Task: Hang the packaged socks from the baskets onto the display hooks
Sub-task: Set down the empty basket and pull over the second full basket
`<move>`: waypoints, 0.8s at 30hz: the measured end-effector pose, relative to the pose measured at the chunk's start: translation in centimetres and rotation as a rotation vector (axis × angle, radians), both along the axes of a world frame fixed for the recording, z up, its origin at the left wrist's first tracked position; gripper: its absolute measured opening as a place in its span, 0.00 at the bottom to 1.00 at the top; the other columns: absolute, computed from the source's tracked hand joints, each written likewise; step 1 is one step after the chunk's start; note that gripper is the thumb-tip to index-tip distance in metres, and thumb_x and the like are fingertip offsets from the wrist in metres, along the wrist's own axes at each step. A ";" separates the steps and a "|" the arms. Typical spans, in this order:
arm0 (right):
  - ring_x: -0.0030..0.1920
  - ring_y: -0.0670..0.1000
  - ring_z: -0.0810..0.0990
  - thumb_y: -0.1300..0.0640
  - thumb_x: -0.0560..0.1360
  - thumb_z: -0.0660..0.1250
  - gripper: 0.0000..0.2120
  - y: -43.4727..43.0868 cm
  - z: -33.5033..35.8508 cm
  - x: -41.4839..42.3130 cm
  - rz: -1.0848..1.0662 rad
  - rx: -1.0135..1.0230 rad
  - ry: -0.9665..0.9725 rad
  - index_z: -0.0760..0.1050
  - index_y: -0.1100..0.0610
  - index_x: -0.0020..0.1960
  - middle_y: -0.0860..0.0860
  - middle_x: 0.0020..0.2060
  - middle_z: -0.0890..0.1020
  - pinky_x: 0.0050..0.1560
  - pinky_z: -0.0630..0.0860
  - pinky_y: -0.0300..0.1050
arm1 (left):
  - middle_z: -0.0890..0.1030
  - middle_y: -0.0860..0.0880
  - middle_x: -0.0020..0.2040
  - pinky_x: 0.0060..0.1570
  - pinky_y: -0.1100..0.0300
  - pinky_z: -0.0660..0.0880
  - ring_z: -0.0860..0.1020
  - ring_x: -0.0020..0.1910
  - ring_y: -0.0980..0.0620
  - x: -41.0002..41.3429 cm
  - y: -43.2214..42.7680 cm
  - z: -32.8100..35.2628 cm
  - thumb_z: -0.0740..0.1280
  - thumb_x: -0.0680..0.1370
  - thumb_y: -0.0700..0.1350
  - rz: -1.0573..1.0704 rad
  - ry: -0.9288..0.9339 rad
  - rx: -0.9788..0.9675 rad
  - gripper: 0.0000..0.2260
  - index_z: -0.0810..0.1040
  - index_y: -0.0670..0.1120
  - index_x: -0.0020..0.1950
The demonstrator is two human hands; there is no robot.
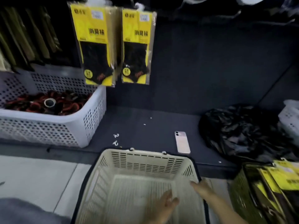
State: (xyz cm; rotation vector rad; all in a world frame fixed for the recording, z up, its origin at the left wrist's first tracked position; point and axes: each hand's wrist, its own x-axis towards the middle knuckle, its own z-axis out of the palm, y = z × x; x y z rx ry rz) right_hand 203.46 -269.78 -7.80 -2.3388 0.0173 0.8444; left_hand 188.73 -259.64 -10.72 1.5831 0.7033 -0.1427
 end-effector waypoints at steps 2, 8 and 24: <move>0.61 0.60 0.76 0.64 0.79 0.58 0.20 0.9 0.4 -1.3 0.051 -0.007 0.016 0.63 0.67 0.70 0.62 0.64 0.74 0.58 0.72 0.46 | 0.77 0.50 0.55 0.41 0.76 0.71 0.75 0.35 0.68 -1.0 -0.7 0.7 0.64 0.79 0.38 -0.051 0.042 0.111 0.12 0.70 0.47 0.61; 0.45 0.55 0.78 0.68 0.80 0.58 0.16 8.4 1.7 -6.4 0.233 0.304 0.323 0.68 0.61 0.67 0.55 0.49 0.78 0.44 0.77 0.44 | 0.75 0.49 0.40 0.30 0.68 0.75 0.76 0.33 0.56 -6.2 1.8 0.1 0.68 0.76 0.37 0.170 0.039 -0.123 0.04 0.78 0.45 0.48; 0.58 0.58 0.79 0.56 0.81 0.60 0.17 21.7 1.3 -15.1 0.238 0.481 0.474 0.67 0.57 0.69 0.57 0.63 0.76 0.60 0.74 0.51 | 0.63 0.49 0.74 0.71 0.60 0.58 0.62 0.73 0.50 -13.4 20.8 4.1 0.74 0.72 0.49 0.077 0.186 0.411 0.37 0.60 0.48 0.76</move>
